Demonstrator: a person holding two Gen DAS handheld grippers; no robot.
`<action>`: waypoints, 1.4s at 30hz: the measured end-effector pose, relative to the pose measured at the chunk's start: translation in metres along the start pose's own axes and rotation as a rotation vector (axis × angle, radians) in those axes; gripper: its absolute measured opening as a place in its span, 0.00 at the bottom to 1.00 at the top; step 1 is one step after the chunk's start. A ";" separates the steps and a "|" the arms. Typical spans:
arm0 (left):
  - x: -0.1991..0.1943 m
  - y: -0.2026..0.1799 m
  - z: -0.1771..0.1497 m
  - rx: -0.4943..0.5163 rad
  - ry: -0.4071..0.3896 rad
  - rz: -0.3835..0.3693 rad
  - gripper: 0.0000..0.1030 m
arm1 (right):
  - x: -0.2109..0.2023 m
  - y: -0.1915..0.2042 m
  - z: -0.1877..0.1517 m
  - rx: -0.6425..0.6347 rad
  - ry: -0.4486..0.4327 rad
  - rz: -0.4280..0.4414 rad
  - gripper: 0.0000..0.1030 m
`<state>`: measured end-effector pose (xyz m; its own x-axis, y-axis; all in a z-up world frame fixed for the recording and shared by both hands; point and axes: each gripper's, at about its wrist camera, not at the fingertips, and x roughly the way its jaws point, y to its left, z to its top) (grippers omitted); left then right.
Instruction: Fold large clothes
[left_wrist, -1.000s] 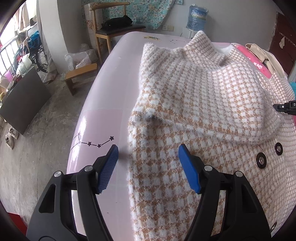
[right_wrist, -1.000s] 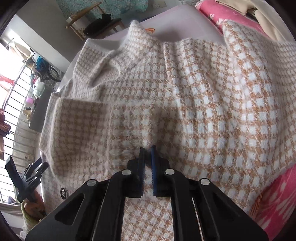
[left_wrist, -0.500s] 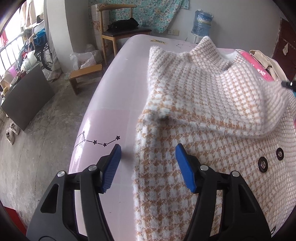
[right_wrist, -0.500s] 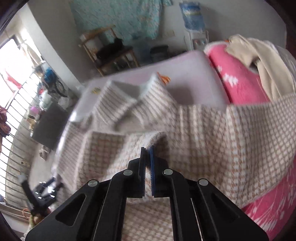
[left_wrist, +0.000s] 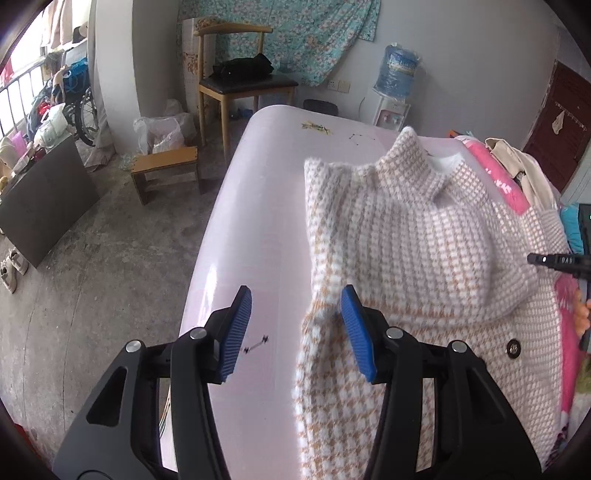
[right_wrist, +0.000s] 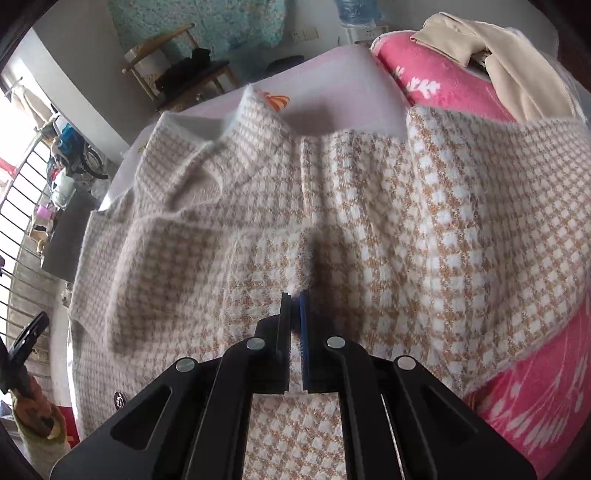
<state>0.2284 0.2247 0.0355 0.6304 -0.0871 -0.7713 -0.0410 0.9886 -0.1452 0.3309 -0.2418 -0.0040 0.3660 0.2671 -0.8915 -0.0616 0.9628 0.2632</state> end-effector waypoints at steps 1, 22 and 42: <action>0.009 -0.004 0.012 0.015 0.012 -0.017 0.50 | 0.000 0.001 0.001 -0.007 0.001 0.008 0.06; 0.099 -0.022 0.085 0.001 -0.071 0.030 0.09 | -0.029 0.038 0.022 -0.155 -0.190 -0.021 0.04; 0.041 -0.012 0.071 -0.002 -0.074 -0.031 0.34 | -0.018 0.023 0.031 -0.046 -0.093 0.028 0.04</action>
<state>0.3097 0.2179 0.0495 0.6872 -0.1078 -0.7185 -0.0223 0.9853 -0.1692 0.3520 -0.2261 0.0299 0.4481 0.2908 -0.8454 -0.1144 0.9565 0.2684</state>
